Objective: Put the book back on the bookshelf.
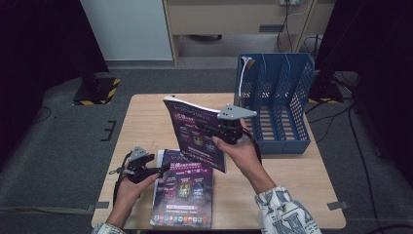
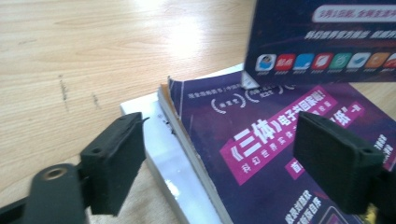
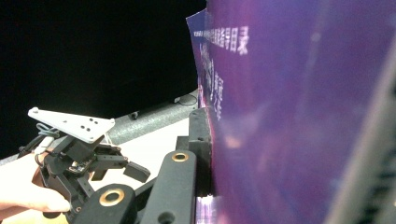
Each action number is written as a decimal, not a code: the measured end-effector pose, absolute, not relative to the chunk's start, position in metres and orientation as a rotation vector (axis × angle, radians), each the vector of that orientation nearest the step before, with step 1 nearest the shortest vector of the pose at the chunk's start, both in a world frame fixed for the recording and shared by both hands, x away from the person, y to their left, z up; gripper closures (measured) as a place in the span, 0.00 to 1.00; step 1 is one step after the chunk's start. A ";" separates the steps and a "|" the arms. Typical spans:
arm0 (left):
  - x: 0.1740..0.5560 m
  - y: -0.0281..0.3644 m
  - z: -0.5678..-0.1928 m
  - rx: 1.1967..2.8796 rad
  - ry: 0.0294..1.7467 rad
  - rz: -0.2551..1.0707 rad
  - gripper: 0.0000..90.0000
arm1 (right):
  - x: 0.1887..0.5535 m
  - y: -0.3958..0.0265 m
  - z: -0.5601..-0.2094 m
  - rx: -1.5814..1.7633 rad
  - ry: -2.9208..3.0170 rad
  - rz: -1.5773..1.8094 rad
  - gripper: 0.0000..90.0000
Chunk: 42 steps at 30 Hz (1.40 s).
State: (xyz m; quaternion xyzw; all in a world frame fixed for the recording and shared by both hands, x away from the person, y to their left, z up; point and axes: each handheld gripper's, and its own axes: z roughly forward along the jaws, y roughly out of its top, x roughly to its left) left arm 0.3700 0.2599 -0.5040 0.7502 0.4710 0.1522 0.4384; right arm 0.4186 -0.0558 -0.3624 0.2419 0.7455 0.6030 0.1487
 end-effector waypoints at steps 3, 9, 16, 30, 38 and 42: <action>0.370 0.260 -0.504 1.863 1.176 0.380 0.15 | 0.418 -0.058 -0.360 0.691 2.130 1.732 0.92; 0.370 0.262 -0.505 1.861 1.179 0.387 0.14 | 0.416 -0.065 -0.353 0.687 2.116 1.735 0.92; 0.370 0.263 -0.505 1.854 1.190 0.400 0.11 | 0.412 -0.077 -0.348 0.683 2.102 1.733 0.92; 0.371 0.264 -0.506 1.859 1.208 0.418 0.05 | 0.402 -0.099 -0.344 0.682 2.080 1.733 0.92; 0.371 0.263 -0.506 1.876 1.201 0.426 0.05 | 0.396 -0.109 -0.347 0.683 2.075 1.735 0.92; 0.371 0.262 -0.507 1.882 1.200 0.425 0.05 | 0.393 -0.115 -0.349 0.685 2.075 1.734 0.92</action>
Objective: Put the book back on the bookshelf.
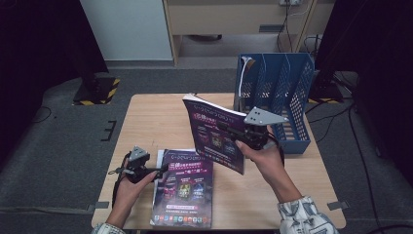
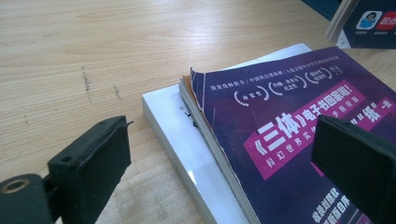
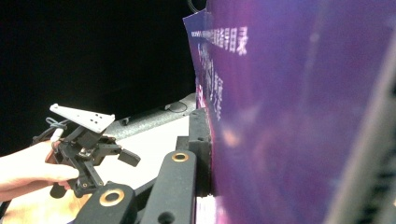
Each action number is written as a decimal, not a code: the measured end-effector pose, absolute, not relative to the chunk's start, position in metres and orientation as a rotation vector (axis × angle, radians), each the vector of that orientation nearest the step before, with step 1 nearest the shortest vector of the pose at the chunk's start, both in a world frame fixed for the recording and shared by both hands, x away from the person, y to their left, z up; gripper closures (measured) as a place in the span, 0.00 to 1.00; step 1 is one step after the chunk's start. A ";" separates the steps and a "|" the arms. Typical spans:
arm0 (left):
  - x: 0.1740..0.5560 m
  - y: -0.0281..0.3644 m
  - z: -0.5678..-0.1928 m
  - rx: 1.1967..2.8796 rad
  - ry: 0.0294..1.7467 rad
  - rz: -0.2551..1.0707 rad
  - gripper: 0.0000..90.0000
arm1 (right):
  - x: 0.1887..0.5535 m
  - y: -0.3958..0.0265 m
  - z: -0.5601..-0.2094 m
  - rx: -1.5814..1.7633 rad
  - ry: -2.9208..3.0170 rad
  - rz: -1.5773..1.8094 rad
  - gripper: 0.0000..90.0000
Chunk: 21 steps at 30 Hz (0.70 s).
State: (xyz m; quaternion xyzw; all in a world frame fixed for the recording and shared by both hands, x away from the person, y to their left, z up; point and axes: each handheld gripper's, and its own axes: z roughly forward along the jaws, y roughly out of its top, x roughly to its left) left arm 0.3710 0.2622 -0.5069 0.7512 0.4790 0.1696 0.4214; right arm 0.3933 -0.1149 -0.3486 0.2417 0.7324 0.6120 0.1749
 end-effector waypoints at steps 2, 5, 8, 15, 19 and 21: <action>0.371 0.262 -0.507 1.883 1.196 0.425 0.05 | 0.392 -0.118 -0.349 0.683 2.077 1.730 0.92; 0.371 0.261 -0.507 1.892 1.195 0.416 0.06 | 0.390 -0.122 -0.349 0.688 2.072 1.731 0.92; 0.371 0.261 -0.507 1.898 1.194 0.419 0.06 | 0.389 -0.126 -0.349 0.689 2.073 1.733 0.92; 0.371 0.261 -0.507 1.898 1.193 0.425 0.06 | 0.384 -0.135 -0.348 0.685 2.077 1.726 0.92; 0.371 0.261 -0.507 1.899 1.190 0.428 0.06 | 0.384 -0.140 -0.349 0.692 2.077 1.718 0.92; 0.371 0.261 -0.507 1.901 1.192 0.427 0.06 | 0.385 -0.143 -0.350 0.697 2.077 1.716 0.92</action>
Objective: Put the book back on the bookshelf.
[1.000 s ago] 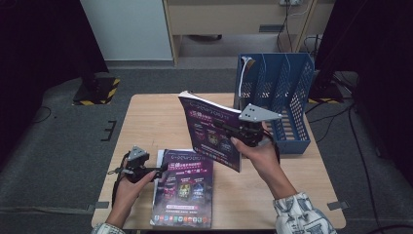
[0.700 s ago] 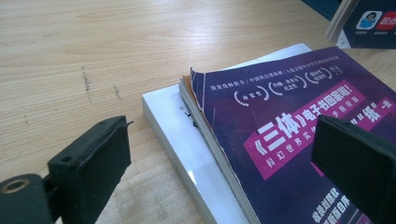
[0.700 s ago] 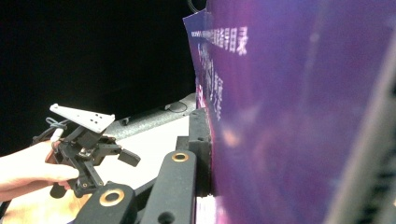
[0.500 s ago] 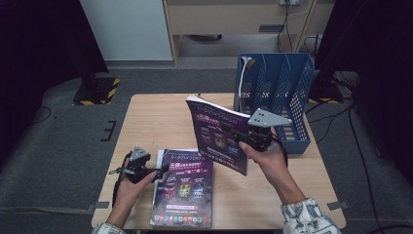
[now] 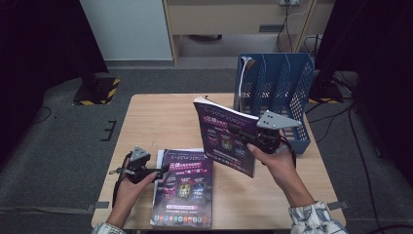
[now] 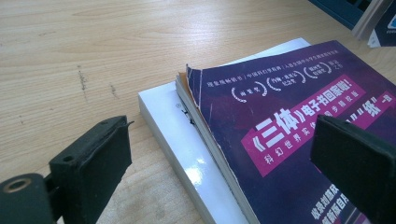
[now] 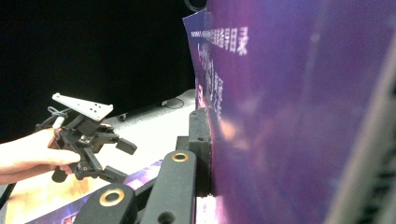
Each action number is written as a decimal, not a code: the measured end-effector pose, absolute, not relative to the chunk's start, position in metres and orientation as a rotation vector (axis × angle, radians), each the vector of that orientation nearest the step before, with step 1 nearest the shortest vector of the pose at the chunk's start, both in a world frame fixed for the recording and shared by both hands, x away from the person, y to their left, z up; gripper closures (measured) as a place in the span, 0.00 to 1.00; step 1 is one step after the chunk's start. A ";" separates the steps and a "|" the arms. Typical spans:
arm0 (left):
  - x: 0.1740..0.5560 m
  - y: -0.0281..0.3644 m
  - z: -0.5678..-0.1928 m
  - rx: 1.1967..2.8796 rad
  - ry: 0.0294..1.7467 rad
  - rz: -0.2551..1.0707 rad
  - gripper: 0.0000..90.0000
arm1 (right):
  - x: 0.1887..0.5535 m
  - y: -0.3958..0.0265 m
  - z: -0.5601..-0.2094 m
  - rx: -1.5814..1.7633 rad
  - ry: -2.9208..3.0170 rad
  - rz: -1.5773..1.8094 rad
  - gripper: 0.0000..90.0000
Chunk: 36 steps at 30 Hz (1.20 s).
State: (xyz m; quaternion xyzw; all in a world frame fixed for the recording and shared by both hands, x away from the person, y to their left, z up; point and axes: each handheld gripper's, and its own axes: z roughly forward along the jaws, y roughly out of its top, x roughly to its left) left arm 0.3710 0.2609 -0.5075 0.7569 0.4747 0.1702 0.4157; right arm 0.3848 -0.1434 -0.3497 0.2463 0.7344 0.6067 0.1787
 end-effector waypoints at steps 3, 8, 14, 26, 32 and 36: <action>0.371 0.260 -0.508 1.896 1.194 0.426 0.06 | 0.386 -0.148 -0.351 0.703 2.072 1.712 0.92; 0.371 0.261 -0.507 1.902 1.188 0.430 0.06 | 0.386 -0.157 -0.352 0.693 2.095 1.699 0.92; 0.371 0.261 -0.508 1.908 1.188 0.433 0.06 | 0.387 -0.167 -0.358 0.707 2.096 1.690 0.92; 0.371 0.261 -0.508 1.909 1.190 0.436 0.06 | 0.376 -0.191 -0.353 0.727 2.056 1.722 0.92; 0.370 0.261 -0.508 1.911 1.190 0.438 0.06 | 0.369 -0.200 -0.347 0.726 2.044 1.724 0.92; 0.370 0.260 -0.508 1.911 1.190 0.438 0.06 | 0.365 -0.205 -0.344 0.726 2.045 1.728 0.92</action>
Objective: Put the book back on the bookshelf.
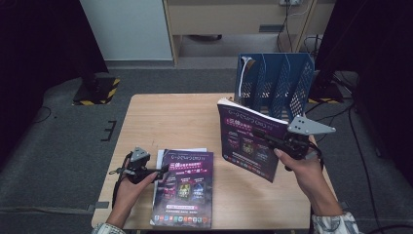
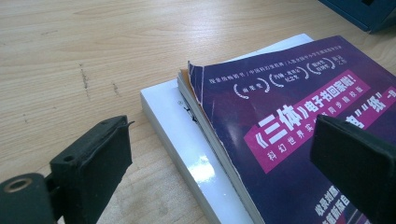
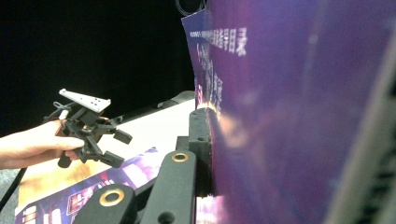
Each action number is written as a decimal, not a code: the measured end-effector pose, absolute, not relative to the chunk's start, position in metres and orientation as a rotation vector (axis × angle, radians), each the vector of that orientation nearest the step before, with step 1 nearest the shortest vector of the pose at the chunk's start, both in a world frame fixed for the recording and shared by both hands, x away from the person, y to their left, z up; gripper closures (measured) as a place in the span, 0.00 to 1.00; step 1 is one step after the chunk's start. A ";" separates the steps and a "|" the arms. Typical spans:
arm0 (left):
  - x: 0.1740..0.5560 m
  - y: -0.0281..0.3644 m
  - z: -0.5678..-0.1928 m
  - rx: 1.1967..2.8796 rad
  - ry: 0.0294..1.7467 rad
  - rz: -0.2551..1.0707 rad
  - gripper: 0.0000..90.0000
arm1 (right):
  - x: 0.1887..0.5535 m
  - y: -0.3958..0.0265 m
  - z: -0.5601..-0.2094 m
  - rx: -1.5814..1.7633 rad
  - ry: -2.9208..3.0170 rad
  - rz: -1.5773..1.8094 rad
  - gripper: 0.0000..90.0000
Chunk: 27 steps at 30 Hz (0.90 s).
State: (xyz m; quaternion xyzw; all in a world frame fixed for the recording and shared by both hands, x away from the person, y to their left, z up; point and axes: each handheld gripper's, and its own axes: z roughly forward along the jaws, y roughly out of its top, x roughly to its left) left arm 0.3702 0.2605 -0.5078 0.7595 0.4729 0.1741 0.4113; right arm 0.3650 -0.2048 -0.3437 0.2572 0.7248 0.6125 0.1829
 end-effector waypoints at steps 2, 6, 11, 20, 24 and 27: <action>0.370 0.260 -0.508 1.913 1.190 0.438 0.06 | 0.363 -0.207 -0.342 0.723 2.045 1.729 0.92; 0.370 0.260 -0.508 1.913 1.190 0.438 0.06 | 0.362 -0.214 -0.338 0.731 2.039 1.722 0.92; 0.370 0.261 -0.508 1.913 1.193 0.437 0.06 | 0.361 -0.223 -0.333 0.747 2.017 1.730 0.92; 0.370 0.260 -0.509 1.912 1.194 0.436 0.06 | 0.356 -0.236 -0.321 0.777 1.992 1.722 0.92; 0.370 0.261 -0.509 1.917 1.193 0.440 0.06 | 0.355 -0.242 -0.316 0.783 1.976 1.728 0.92; 0.370 0.262 -0.508 1.912 1.195 0.441 0.06 | 0.353 -0.246 -0.312 0.789 1.965 1.730 0.92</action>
